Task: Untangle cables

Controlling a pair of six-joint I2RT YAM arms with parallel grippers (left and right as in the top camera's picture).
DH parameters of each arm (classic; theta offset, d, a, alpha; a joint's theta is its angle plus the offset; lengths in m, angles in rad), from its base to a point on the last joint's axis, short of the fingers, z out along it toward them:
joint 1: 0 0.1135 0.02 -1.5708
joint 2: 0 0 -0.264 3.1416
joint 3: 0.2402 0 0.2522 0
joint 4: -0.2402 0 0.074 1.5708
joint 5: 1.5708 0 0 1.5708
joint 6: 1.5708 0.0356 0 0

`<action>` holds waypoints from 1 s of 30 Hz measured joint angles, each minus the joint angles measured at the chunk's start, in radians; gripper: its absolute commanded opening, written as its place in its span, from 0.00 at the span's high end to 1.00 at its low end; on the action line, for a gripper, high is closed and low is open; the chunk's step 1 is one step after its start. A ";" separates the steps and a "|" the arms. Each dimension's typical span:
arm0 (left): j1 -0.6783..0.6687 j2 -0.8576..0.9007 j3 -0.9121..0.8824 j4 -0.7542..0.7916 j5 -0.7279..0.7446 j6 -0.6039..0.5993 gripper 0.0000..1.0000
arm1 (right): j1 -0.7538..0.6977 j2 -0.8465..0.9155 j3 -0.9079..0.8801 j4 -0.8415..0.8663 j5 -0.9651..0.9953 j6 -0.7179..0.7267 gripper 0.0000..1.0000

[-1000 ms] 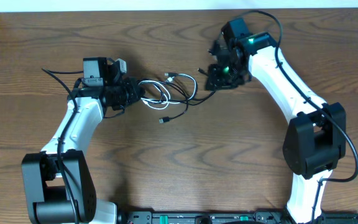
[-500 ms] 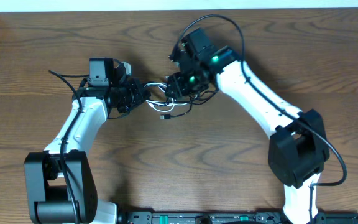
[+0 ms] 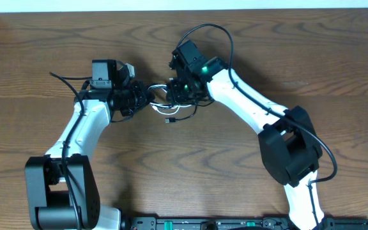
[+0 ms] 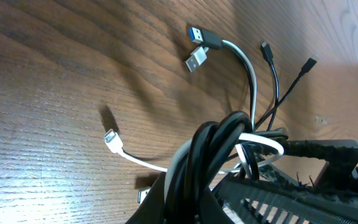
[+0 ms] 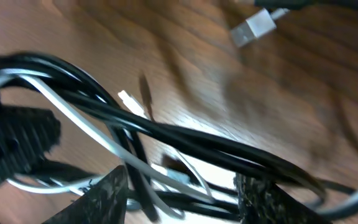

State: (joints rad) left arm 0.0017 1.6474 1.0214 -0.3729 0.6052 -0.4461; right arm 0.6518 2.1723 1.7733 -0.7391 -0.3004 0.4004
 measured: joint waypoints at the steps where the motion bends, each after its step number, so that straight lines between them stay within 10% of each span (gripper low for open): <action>1: 0.000 0.000 0.000 0.000 0.004 0.000 0.92 | 0.003 0.002 0.000 0.014 0.002 0.008 0.51; 8: 0.000 0.000 0.000 0.000 0.025 -0.002 0.92 | 0.016 0.029 0.000 0.071 0.010 0.047 0.99; 14: -0.004 0.000 0.000 0.002 0.031 -0.008 0.67 | 0.018 0.031 0.000 0.071 0.025 0.048 0.99; 30: -0.004 0.000 0.000 0.000 0.036 -0.003 0.67 | 0.011 0.032 0.000 0.119 0.021 0.067 0.99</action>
State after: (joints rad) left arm -0.0021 1.6474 1.0214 -0.3725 0.6411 -0.4488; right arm 0.6624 2.2040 1.7733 -0.6201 -0.2794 0.4675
